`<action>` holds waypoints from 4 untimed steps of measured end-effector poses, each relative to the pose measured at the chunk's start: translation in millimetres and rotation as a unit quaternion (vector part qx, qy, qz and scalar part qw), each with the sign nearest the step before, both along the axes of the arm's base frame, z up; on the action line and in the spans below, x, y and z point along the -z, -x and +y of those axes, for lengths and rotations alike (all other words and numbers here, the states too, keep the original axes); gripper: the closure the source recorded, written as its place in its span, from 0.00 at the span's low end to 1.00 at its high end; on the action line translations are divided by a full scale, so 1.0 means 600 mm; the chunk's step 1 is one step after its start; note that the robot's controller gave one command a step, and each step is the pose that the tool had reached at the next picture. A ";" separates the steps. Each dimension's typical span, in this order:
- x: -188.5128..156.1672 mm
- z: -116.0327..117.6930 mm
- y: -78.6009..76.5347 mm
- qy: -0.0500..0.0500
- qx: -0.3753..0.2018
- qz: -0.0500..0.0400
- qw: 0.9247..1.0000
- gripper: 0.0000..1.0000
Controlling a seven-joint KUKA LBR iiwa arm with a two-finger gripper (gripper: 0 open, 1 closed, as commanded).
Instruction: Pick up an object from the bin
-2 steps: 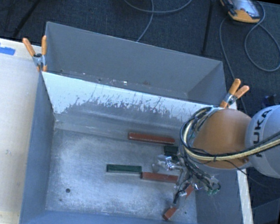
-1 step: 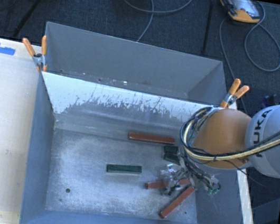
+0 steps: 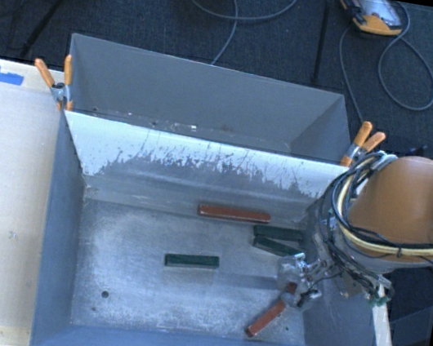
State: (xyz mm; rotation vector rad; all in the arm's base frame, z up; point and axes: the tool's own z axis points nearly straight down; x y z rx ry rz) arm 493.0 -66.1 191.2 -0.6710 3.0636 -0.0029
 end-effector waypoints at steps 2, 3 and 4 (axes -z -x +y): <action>0.206 0.050 0.007 -0.001 -0.091 0.003 0.996 0.00; 0.200 0.050 0.008 0.000 -0.091 0.005 0.996 1.00; -0.048 0.057 0.004 0.000 -0.089 -0.001 0.996 1.00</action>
Offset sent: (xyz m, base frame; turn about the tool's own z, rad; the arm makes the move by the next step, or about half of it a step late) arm 0.0000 0.0000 0.0000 0.0000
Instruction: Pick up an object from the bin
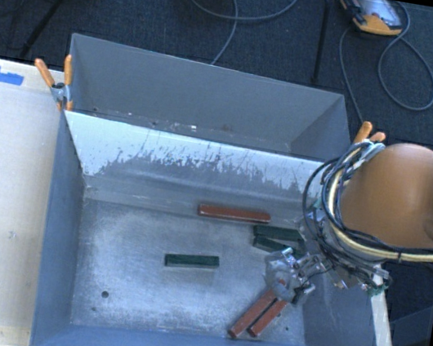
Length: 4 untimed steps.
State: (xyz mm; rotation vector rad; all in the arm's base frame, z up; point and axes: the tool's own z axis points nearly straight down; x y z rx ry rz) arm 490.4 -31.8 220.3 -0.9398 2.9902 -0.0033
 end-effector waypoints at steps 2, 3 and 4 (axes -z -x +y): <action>0.253 -0.040 -0.004 -0.001 -0.081 0.007 0.997 0.00; 0.247 -0.039 -0.007 0.000 -0.082 0.004 0.997 1.00; -0.006 -0.052 0.015 0.001 -0.066 0.000 0.998 1.00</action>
Offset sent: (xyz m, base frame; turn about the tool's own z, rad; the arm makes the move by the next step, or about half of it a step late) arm 0.0000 0.0000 0.0000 0.0000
